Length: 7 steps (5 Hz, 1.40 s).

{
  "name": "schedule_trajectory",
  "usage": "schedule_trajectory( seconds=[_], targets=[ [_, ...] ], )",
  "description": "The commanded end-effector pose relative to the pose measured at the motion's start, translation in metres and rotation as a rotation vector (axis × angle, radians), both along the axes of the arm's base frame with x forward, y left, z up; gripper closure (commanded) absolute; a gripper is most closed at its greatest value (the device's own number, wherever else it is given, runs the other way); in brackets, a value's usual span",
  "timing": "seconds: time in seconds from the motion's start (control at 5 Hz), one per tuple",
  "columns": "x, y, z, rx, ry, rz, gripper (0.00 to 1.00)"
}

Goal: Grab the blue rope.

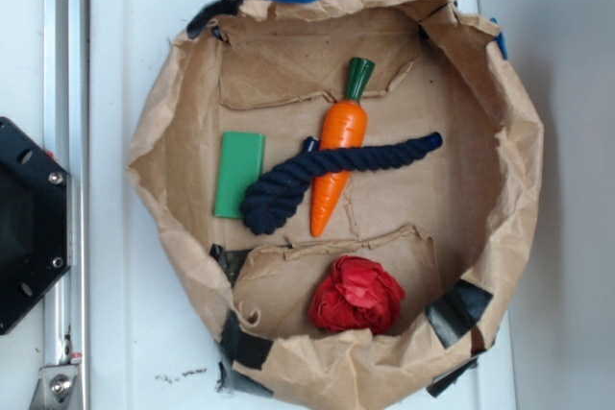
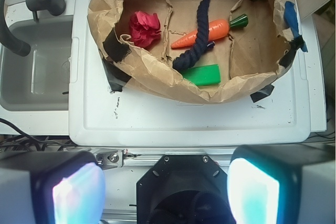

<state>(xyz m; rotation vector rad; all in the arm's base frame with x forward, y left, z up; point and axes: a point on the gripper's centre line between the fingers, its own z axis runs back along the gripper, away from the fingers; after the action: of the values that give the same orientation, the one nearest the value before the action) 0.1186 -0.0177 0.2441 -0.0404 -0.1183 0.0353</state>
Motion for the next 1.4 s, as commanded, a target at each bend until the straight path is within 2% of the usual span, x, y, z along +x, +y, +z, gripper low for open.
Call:
schedule_trajectory(
  seconds=[0.0, 0.2, 0.6, 0.8, 1.2],
  targets=[
    [0.000, 0.000, 0.000, 0.000, 0.000, 0.000, 0.00],
    [0.037, -0.004, -0.004, 0.017, 0.021, 0.013, 0.00],
    [0.077, -0.009, -0.019, 0.030, 0.044, 0.020, 0.00],
    [0.088, -0.005, -0.030, 0.042, 0.042, -0.005, 0.00],
    [0.128, 0.017, -0.046, 0.040, 0.033, -0.037, 0.00]
  ],
)
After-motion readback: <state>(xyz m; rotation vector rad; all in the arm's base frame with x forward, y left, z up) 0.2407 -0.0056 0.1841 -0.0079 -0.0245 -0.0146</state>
